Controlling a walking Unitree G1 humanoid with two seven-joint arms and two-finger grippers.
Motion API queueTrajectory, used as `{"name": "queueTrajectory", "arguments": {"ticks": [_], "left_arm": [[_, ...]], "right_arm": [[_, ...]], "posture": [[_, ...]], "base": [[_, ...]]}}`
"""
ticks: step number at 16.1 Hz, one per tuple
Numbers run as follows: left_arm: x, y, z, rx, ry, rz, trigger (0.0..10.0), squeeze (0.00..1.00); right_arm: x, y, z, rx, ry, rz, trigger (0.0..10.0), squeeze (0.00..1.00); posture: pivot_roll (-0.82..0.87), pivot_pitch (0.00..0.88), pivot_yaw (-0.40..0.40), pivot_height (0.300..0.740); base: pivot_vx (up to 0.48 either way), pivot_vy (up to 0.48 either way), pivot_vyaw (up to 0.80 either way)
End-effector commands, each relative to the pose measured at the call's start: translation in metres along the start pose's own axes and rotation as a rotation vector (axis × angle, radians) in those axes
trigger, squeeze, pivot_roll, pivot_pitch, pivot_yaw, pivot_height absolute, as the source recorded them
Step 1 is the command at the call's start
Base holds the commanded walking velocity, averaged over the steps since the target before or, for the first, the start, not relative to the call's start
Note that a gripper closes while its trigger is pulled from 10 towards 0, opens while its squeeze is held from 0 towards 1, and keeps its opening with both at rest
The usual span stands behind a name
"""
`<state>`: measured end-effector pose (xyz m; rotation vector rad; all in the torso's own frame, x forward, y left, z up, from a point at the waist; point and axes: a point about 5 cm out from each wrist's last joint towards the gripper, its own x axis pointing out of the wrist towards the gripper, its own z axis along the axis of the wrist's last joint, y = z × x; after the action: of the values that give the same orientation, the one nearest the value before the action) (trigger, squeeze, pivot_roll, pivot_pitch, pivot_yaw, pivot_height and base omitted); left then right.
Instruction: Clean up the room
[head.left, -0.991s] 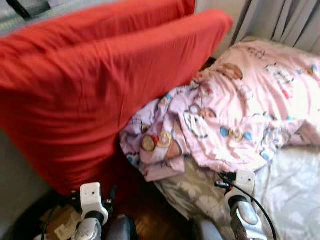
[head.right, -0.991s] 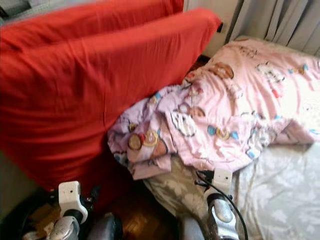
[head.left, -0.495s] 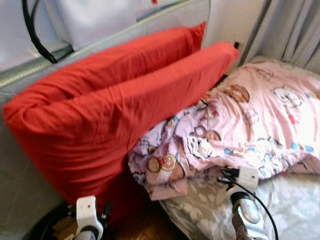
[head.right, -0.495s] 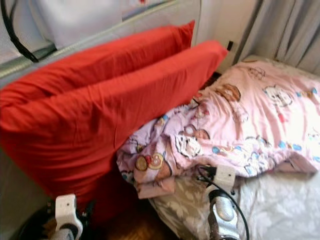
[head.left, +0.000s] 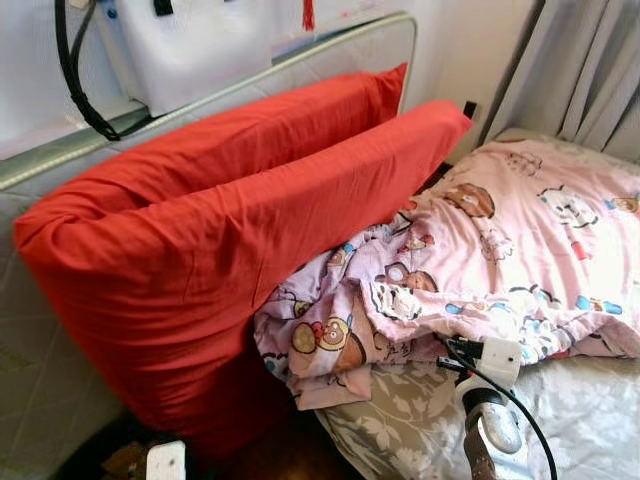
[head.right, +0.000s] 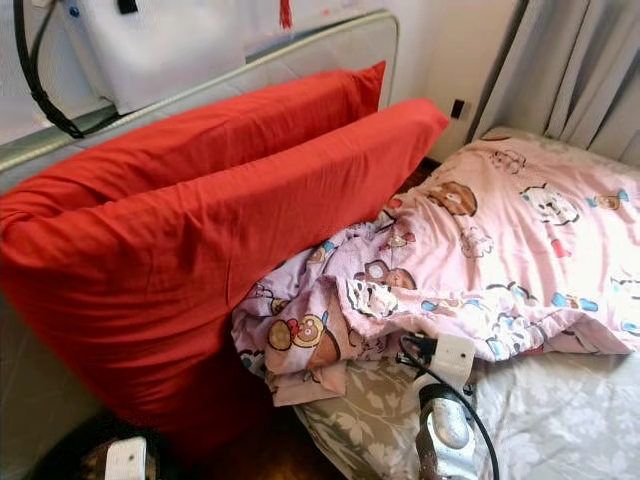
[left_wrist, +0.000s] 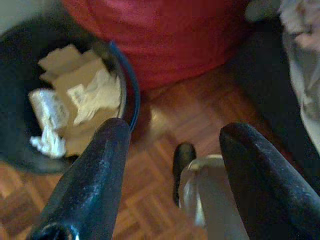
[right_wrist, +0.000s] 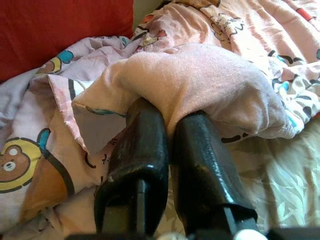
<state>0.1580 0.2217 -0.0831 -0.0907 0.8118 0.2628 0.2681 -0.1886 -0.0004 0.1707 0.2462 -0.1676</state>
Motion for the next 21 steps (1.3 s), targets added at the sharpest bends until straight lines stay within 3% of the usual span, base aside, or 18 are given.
{"name": "queueTrajectory", "arguments": {"ticks": [1,21], "left_arm": [[0.0,0.004,-0.004,-0.007,0.029,0.016,10.0,0.0],[0.004,-0.001,0.006,-0.004,0.03,-0.023,10.0,0.0]], "right_arm": [[0.003,0.003,0.008,-0.005,-0.04,0.008,10.0,0.0],[0.003,-0.003,0.012,-0.005,-0.054,-0.037,10.0,0.0]], "posture": [[-0.01,0.059,-0.016,0.74],[0.0,0.11,-0.005,0.74]], "base": [[0.0,0.0,0.0],[0.0,0.0,0.0]]}}
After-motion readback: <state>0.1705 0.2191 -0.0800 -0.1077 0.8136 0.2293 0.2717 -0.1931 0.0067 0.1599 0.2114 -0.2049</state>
